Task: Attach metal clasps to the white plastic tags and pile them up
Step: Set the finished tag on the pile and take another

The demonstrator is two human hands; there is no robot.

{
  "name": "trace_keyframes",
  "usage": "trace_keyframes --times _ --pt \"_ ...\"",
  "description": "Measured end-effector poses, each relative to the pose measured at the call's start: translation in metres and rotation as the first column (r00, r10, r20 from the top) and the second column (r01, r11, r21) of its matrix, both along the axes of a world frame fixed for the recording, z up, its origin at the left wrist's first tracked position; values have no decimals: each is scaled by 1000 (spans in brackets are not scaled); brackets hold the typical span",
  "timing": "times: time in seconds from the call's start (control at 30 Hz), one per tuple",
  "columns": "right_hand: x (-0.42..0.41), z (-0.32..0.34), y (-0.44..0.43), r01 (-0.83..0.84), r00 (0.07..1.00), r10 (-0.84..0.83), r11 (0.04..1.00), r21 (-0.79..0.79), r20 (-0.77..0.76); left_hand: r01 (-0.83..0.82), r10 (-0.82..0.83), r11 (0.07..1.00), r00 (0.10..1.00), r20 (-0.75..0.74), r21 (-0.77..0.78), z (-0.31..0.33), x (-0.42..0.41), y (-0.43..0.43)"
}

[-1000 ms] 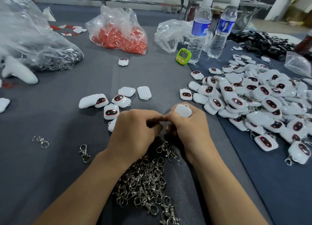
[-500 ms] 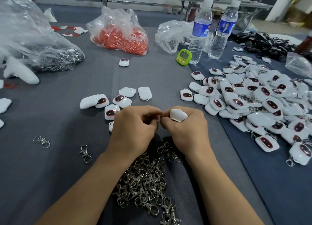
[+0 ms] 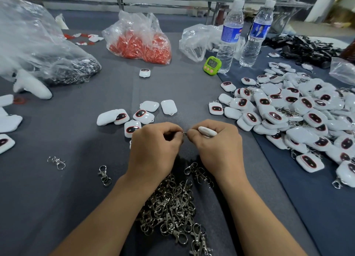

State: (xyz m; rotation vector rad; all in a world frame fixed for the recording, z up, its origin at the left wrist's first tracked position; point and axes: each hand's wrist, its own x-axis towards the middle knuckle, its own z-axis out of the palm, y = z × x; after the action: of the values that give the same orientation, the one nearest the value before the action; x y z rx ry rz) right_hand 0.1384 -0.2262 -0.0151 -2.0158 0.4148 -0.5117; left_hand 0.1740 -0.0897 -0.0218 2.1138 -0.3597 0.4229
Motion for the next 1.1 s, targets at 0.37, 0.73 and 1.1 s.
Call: trace_keyframes --times 0.37,0.73,1.1 --pt "0 1 5 -84 995 83 996 -27 -51 -2 -2 999 996 88 43 1 -4 4" --pt "4 -3 -3 -66 998 66 994 88 4 84 -100 988 988 -116 -131 -1 1 -2" --pt "5 -5 -6 -107 994 106 993 53 30 122 -141 981 983 -121 -150 2 -1 -4"
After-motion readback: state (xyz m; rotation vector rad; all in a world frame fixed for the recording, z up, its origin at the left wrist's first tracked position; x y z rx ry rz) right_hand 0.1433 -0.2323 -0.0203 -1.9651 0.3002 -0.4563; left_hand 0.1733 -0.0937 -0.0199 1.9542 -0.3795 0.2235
